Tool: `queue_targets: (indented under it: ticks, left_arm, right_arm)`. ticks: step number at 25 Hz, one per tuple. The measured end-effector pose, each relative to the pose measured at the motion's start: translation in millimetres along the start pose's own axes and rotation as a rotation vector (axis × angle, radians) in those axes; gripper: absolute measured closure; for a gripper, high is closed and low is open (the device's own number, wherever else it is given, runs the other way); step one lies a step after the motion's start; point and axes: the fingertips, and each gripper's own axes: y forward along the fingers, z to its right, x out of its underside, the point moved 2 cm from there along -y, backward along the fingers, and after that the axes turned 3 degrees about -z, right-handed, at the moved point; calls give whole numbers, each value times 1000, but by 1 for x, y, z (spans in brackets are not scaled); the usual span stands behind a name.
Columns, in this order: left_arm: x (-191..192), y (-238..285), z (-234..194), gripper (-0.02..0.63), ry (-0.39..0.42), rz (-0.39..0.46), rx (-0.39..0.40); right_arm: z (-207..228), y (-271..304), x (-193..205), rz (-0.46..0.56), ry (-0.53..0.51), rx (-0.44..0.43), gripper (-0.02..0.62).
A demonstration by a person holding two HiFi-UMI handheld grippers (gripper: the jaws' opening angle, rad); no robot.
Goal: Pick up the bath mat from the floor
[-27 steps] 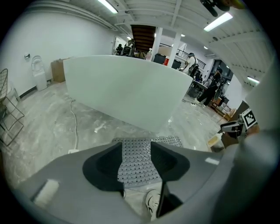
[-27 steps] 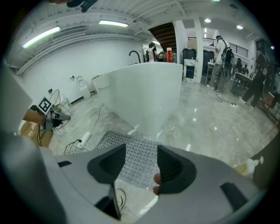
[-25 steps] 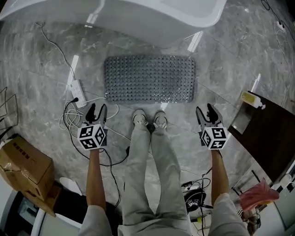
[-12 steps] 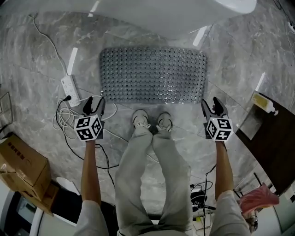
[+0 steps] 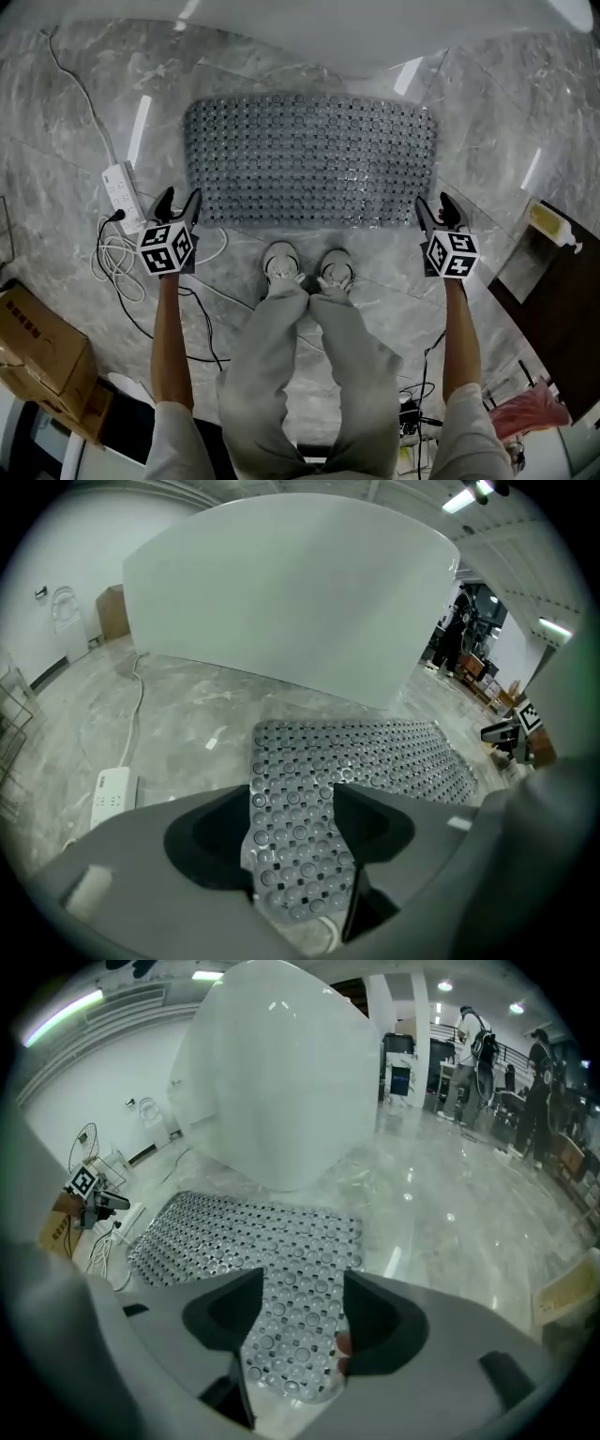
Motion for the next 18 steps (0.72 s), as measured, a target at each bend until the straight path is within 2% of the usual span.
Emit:
queue_targets:
  ticks: [11,18]
  left_arm:
    - [-16,90,-29,304,65,-9,-10]
    - [-9,122,-35,269,36,-33,20]
  right_arm:
    - [33,68,29,-11,39,-8,334]
    - [52,92,44,-16,112,8,328]
